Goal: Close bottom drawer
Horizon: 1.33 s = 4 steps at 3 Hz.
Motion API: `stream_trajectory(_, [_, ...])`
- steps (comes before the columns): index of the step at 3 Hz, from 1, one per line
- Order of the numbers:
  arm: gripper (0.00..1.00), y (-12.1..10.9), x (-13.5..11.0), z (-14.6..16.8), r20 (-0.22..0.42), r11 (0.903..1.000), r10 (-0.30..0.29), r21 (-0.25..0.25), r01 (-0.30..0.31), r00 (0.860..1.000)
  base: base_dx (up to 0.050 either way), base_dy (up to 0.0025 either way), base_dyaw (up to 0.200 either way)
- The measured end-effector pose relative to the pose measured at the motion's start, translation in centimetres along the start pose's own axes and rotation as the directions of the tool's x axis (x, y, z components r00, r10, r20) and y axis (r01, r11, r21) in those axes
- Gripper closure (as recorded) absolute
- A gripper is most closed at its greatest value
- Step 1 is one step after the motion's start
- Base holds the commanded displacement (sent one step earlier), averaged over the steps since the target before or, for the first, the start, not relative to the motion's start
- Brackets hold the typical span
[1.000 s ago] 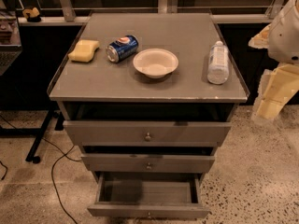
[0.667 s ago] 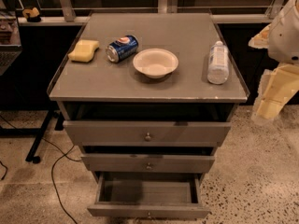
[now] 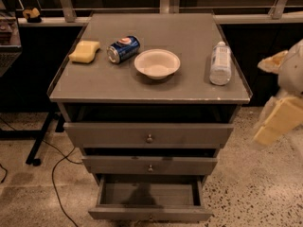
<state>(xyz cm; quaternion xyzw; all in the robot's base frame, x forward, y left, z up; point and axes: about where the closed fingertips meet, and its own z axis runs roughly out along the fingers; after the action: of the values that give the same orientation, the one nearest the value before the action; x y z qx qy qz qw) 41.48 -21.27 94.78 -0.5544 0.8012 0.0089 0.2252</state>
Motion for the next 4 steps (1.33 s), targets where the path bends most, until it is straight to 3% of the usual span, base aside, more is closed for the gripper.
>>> stream_trajectory(1, [0.0,2.6,2.6,4.0,0.061,0.9907,0.134,-0.031,-0.132,0.989,0.0,0.0,0.0])
stream_trajectory(2, [0.0,4.5,4.8,7.9,0.097,0.9714,0.236,-0.05,-0.232,0.967,0.0,0.0,0.0])
stream_trajectory(3, [0.0,5.6,6.6,12.0,0.127,0.9508,0.309,-0.068,-0.302,0.943,0.0,0.0,0.0])
stream_trajectory(4, [0.0,6.6,7.3,15.4,0.149,0.9352,0.348,-0.124,-0.332,0.926,0.0,0.0,0.0])
